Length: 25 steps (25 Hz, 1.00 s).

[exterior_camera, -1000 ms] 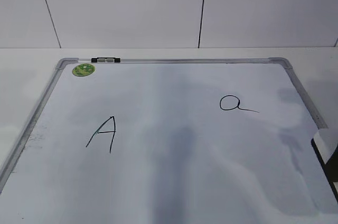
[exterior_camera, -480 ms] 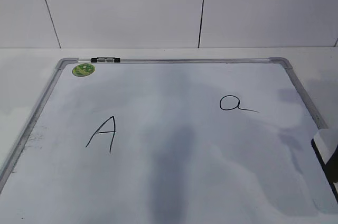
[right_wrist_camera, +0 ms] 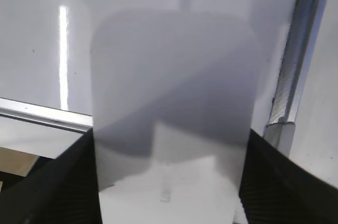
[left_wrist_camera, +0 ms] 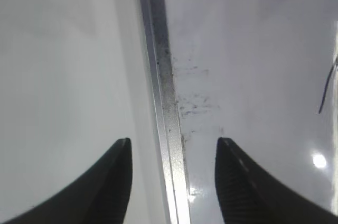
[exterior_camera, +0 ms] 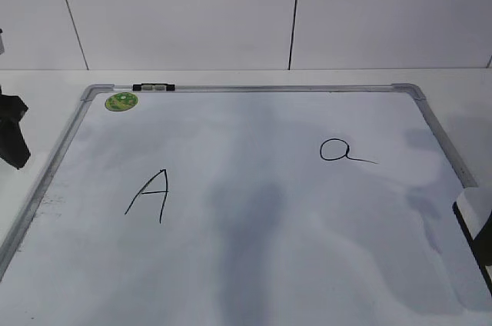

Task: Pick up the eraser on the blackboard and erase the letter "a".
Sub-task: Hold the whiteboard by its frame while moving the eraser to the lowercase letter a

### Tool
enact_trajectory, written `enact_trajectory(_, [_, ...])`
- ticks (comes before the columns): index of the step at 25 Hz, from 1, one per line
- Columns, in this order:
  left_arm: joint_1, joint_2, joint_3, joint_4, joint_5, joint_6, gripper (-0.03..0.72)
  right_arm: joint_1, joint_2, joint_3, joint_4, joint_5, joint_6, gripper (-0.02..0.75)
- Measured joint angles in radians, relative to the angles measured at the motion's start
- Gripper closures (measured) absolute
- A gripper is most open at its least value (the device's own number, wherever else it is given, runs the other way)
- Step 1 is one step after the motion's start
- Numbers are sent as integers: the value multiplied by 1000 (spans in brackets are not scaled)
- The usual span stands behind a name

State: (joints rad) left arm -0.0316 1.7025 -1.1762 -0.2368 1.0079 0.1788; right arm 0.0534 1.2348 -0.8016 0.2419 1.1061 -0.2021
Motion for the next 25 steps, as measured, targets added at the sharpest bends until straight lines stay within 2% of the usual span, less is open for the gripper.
enact_trajectory(8, [0,112,-34,-5,-1,16,355,0,0,0,0,2,0,167])
enact_trajectory(13, [0,160,-59,-5,-6,18,416,0,0,0,0,2,0,167])
enact_trajectory(25, [0,211,-84,-9,-40,23,436,0,0,0,0,2,0,167])
